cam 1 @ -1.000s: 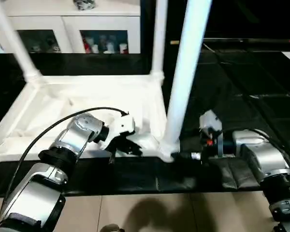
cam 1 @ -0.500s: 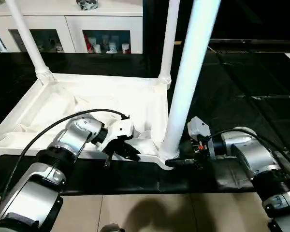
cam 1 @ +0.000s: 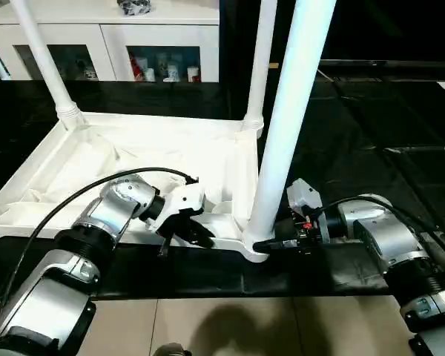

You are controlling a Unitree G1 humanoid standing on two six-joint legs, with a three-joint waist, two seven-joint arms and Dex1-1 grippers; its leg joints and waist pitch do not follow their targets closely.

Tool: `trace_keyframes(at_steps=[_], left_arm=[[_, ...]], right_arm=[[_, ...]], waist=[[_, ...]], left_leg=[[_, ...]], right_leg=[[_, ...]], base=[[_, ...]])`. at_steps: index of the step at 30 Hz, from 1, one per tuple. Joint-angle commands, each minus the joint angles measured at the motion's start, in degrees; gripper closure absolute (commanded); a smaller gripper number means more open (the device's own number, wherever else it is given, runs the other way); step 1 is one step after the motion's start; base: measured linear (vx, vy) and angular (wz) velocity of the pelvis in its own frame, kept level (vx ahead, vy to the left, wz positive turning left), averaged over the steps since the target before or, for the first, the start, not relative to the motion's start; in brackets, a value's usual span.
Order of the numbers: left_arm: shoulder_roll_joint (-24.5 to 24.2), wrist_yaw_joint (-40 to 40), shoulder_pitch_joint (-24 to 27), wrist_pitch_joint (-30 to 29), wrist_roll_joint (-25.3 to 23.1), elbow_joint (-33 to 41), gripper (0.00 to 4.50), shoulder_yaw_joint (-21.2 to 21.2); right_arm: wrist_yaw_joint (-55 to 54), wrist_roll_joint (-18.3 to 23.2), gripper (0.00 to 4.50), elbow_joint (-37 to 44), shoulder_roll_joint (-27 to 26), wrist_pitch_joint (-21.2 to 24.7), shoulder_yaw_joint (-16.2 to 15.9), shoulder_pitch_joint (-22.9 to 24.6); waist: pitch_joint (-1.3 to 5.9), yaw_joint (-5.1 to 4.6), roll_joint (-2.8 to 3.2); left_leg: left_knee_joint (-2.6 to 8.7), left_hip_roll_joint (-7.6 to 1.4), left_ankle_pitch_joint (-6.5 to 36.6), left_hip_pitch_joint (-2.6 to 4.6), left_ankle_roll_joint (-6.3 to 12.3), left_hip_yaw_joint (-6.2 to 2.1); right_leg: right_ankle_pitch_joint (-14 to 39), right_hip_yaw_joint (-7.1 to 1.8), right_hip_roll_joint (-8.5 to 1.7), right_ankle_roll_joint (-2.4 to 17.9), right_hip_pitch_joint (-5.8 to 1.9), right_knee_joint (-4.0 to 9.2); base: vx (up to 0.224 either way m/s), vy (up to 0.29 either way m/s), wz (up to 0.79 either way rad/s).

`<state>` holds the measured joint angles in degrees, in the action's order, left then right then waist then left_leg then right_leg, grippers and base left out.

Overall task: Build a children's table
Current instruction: Rotate leg to tighten

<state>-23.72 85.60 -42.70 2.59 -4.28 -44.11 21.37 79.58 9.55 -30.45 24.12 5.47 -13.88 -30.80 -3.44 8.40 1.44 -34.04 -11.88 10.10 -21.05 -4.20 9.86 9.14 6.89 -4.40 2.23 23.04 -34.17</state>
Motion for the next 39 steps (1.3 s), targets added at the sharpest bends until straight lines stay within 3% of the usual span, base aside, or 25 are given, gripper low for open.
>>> trace_keyframes(at_steps=[1, 4, 5, 10, 11, 13, 17, 19, 22, 23, 26, 29, 35, 36, 39], left_arm=[[0.5, 2.1, 0.0, 0.5, -0.7, 0.3, 4.5, 1.9], [1.1, 0.6, 0.1, -1.3, -0.4, 0.5, 4.5, 1.2], [1.6, -1.1, 0.0, -3.5, -0.4, 0.8, 4.5, 0.7], [4.9, -8.6, -0.4, -10.4, 1.2, 1.9, 4.5, -2.5], [7.0, -13.5, -0.6, -14.1, 2.0, 2.9, 4.5, -4.3], [8.0, -16.2, -0.9, -15.5, 2.1, 2.9, 4.5, -5.1], [10.7, -23.1, -2.1, -19.4, 2.1, 3.3, 4.5, -7.2], [11.8, -25.8, -2.6, -20.7, 2.3, 3.2, 4.5, -8.2], [15.1, -34.4, -4.1, -22.6, 1.9, 3.1, 4.5, -10.5], [15.6, -35.7, -4.2, -22.9, 1.8, 3.2, 4.5, -10.9], [16.6, -37.7, -4.2, -23.3, 1.6, 3.9, 4.5, -11.3], [16.7, -38.1, -4.0, -23.5, 1.5, 4.4, 4.5, -11.4], [14.8, -36.4, -3.0, -22.3, 0.8, 4.9, 4.5, -10.5], [13.2, -34.3, -2.3, -21.2, 0.7, 5.0, 4.5, -10.1], [11.7, -32.1, -1.9, -19.7, 0.7, 4.7, 4.5, -9.6]], right_arm=[[1.0, 1.0, 1.74, 0.8, -0.6, -0.1, 0.1, 0.7], [-1.2, 2.2, 1.75, 2.0, -2.3, 1.6, 0.9, 1.8], [-4.7, 1.9, 1.75, 2.4, -3.5, 2.6, 1.4, 2.2], [-17.2, -0.7, 1.75, 3.1, -7.7, 5.0, 2.8, 3.3], [-25.7, -1.6, 1.75, 2.7, -11.1, 7.3, 4.5, 3.1], [-29.4, -1.9, 1.75, 2.3, -12.7, 8.5, 5.2, 2.7], [-41.8, -4.6, 1.76, -0.4, -17.3, 10.1, 7.1, 0.4], [-44.9, -5.3, 1.76, -1.7, -18.5, 10.0, 7.5, -0.5], [-52.2, -6.1, 1.76, -4.3, -22.2, 10.3, 8.5, -3.2], [-53.0, -6.2, 1.76, -4.3, -22.7, 10.6, 8.7, -3.5], [-53.4, -6.3, 1.06, -4.2, -23.5, 10.2, 8.8, -3.7], [-53.6, -6.2, 0.94, -4.2, -23.8, 9.8, 9.0, -3.7], [-52.3, -5.7, 0.25, -3.5, -23.2, 8.3, 9.3, -2.7], [-49.1, -5.0, 0.17, -0.7, -21.2, 8.3, 9.1, -0.8], [-43.9, -3.8, 0.04, 1.7, -18.1, 7.5, 9.2, 1.4]], waist=[[4.84, -0.35, -0.15], [4.79, -0.39, -0.21], [4.79, -0.38, 0.04], [4.44, -1.13, 0.05], [4.28, -1.56, 0.22], [4.19, -2.62, 0.02], [4.34, -3.94, -0.13], [4.3, -4.28, 0.08], [4.4, -4.47, -0.2], [4.56, -4.51, -0.06], [4.77, -4.47, -0.11], [4.9, -4.36, 0.08], [4.64, -4.57, 0.24], [4.64, -4.51, 0.27], [4.83, -4.37, 0.08]], left_leg=[[3.42, -1.88, 9.5, 0.67, 3.93, -0.29], [3.44, -1.89, 9.5, 0.69, 3.87, -0.25], [3.48, -1.97, 9.3, 0.74, 3.75, -0.28], [3.75, -1.65, 12.1, 0.95, 1.76, -0.41], [3.92, -1.67, 12.5, 0.94, 0.95, -0.51], [4.04, -1.32, 14.1, 0.91, 0.2, -0.72], [3.8, -0.86, 13.1, 0.73, 1.0, -0.61], [3.65, -0.88, 12.7, 0.93, 1.13, -0.48], [3.65, -0.95, 11.6, 0.9, 1.75, -0.44], [3.7, -1.07, 10.7, 0.77, 1.97, -0.53], [3.52, -1.08, 8.7, 0.61, 3.12, -0.35], [3.39, -1.16, 6.8, 0.29, 4.12, -0.41], [3.54, -1.1, 9.6, 0.42, 3.39, -0.4], [3.56, -1.08, 9.6, 0.42, 3.41, -0.44], [3.48, -1.2, 8.5, 0.29, 4.36, -0.48]], right_leg=[[13.5, -3.37, -4.46, 10.5, -3.46, 3.74], [14.6, -3.41, -4.45, 9.9, -3.43, 3.88], [14.5, -3.45, -4.47, 10.0, -3.36, 3.84], [20.5, -3.21, -4.48, 8.2, -3.34, 4.65], [21.0, -3.25, -4.45, 8.1, -3.25, 4.69], [23.3, -2.91, -4.45, 7.5, -3.54, 5.01], [22.7, -2.93, -4.3, 7.2, -3.62, 5.31], [22.1, -3.06, -4.29, 7.7, -3.28, 5.29], [20.4, -3.07, -4.17, 8.0, -3.38, 5.17], [18.0, -3.18, -4.15, 8.7, -3.49, 4.81], [13.1, -3.4, -4.15, 10.0, -3.6, 4.25], [9.8, -3.41, -4.19, 10.7, -3.72, 3.85], [13.2, -3.35, -4.24, 10.1, -3.73, 4.32], [13.2, -3.34, -4.21, 10.0, -3.78, 4.34], [9.8, -3.39, -4.16, 10.5, -3.99, 3.93]], base=[[0.0, 0.0, 0.0], [0.0, 0.0, 0.0], [0.0, 0.0, 0.0], [0.0, 0.0, 0.0], [0.0, 0.0, 0.0], [0.0, 0.0, 0.0], [0.0, 0.0, 0.0], [0.0, 0.0, 0.0], [0.0, 0.0, 0.0], [0.0, 0.0, 0.0], [0.0, 0.0, 0.0], [0.0, 0.0, 0.0], [0.0, 0.0, 0.0], [0.0, 0.0, 0.0], [0.0, 0.0, 0.0]])
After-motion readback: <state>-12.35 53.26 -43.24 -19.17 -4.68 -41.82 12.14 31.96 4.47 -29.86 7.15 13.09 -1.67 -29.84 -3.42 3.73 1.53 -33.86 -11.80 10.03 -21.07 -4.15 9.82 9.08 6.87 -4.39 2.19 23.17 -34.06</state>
